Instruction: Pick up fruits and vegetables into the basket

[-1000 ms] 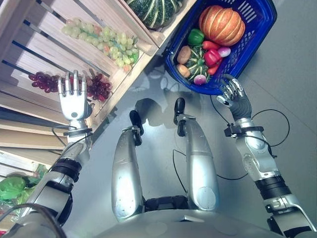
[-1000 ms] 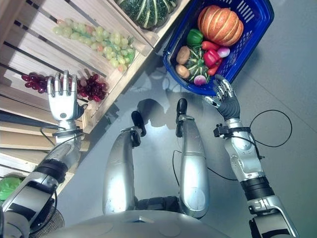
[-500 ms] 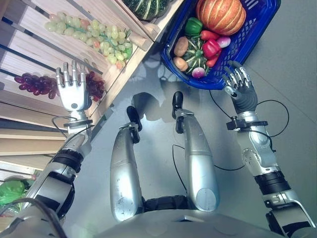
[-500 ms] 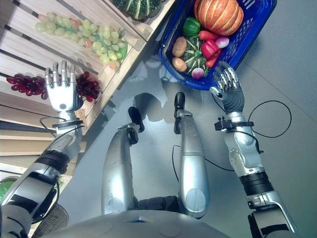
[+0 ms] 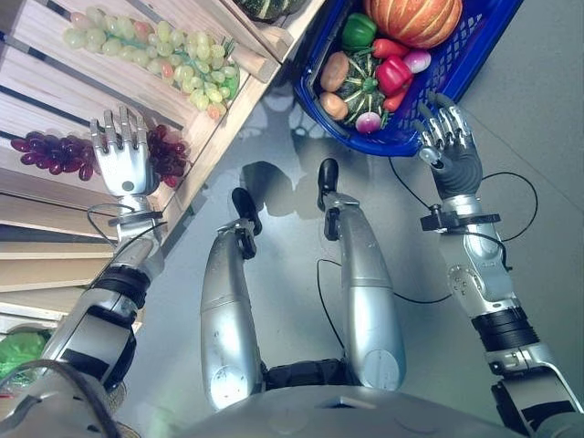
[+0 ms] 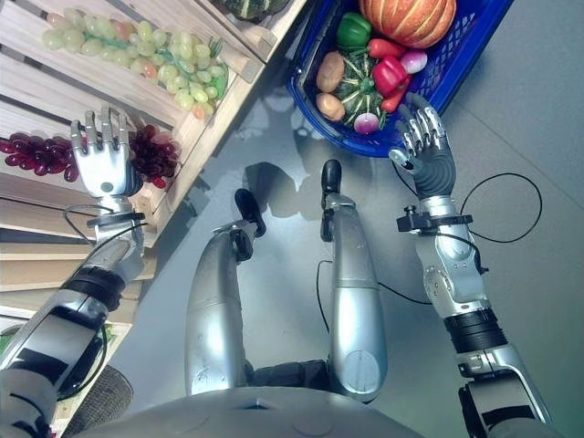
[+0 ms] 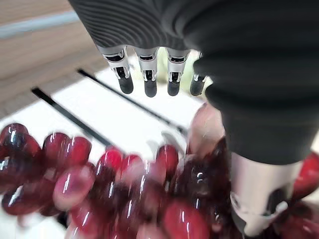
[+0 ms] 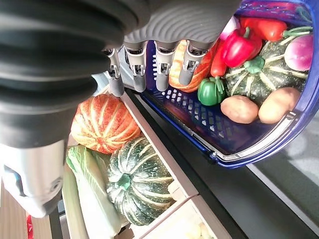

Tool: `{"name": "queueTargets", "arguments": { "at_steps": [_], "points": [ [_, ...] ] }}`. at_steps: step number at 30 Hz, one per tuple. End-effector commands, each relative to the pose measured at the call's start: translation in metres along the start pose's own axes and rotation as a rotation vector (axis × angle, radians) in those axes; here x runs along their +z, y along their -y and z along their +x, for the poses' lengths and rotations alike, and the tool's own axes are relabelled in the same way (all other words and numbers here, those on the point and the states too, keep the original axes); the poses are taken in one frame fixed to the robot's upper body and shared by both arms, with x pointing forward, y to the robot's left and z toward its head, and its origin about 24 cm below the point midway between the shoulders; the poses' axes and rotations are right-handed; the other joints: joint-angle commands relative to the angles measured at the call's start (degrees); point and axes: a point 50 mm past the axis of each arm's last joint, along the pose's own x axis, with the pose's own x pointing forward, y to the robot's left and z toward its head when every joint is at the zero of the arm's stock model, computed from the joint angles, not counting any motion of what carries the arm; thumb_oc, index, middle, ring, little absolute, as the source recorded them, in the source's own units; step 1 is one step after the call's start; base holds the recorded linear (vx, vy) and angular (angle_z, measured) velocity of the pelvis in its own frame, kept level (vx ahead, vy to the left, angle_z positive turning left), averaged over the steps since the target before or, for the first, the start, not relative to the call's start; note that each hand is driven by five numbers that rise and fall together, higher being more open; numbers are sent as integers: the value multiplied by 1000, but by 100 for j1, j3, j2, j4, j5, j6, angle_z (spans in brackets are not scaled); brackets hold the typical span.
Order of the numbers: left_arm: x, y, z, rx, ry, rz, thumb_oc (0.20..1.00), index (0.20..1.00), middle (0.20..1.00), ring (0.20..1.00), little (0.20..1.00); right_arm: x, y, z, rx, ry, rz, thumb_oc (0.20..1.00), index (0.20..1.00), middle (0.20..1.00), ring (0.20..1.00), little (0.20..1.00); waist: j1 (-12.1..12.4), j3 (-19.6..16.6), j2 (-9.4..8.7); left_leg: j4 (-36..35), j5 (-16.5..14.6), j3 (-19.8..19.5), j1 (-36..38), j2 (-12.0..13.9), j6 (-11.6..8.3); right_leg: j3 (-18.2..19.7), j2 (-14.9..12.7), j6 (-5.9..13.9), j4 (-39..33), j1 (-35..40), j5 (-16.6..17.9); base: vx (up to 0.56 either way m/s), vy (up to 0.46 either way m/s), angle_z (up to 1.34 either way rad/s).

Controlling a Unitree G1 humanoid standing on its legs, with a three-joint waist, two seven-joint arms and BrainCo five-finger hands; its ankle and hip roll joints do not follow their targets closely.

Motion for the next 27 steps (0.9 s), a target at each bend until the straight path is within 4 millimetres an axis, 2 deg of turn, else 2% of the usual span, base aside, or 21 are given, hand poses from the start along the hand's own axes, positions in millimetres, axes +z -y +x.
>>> {"name": "queueTargets", "arguments": {
  "at_steps": [1, 7, 17, 18, 19, 27],
  "points": [
    [-30, 16, -14, -102, -99, 67, 1000, 1000, 1000, 1000, 1000, 28, -2, -3, 43, 142, 2, 1000, 1000, 1000, 1000, 1000, -74, -212, 40, -161, -42, 125, -257, -37, 16, 39, 134, 438, 251, -88, -379, 3, 35, -2],
    [-33, 23, -20, -149, -134, 63, 1000, 1000, 1000, 1000, 1000, 29, -2, -3, 48, 144, -2, 1000, 1000, 1000, 1000, 1000, -117, -212, 40, -107, -69, 120, -353, -29, 23, 84, 154, 420, 277, -196, -375, -1, 34, -2],
    [-37, 25, -14, -188, -164, 133, 1000, 1000, 1000, 1000, 1000, 35, -6, 7, 53, 182, -10, 1000, 1000, 1000, 1000, 1000, -161, -212, 5, -40, -93, 100, -524, -10, 16, 104, 166, 399, 297, -375, -345, 0, 0, 0],
    [-37, 26, -14, -189, -168, 131, 790, 790, 790, 790, 790, 36, -6, 8, 54, 184, -12, 1000, 1000, 1000, 1000, 1000, -164, -212, 3, -43, -93, 100, -530, -9, 15, 107, 171, 398, 294, -383, -345, 0, 0, 0],
    [-37, 25, -12, -178, -176, 114, 200, 200, 200, 200, 200, 37, -8, 9, 55, 190, -17, 1000, 1000, 1000, 1000, 1000, -168, -212, 0, -65, -94, 112, -524, -9, 17, 98, 168, 398, 282, -382, -355, 0, 0, 0],
    [-30, 20, -13, -57, -183, -32, 200, 200, 200, 200, 200, 36, -7, 6, 56, 186, -48, 1000, 1000, 1000, 1000, 1000, -131, -212, -8, -136, -67, 101, -446, -38, 15, 81, 174, 381, 210, -294, -350, -4, 1, 0]
  ]
}}
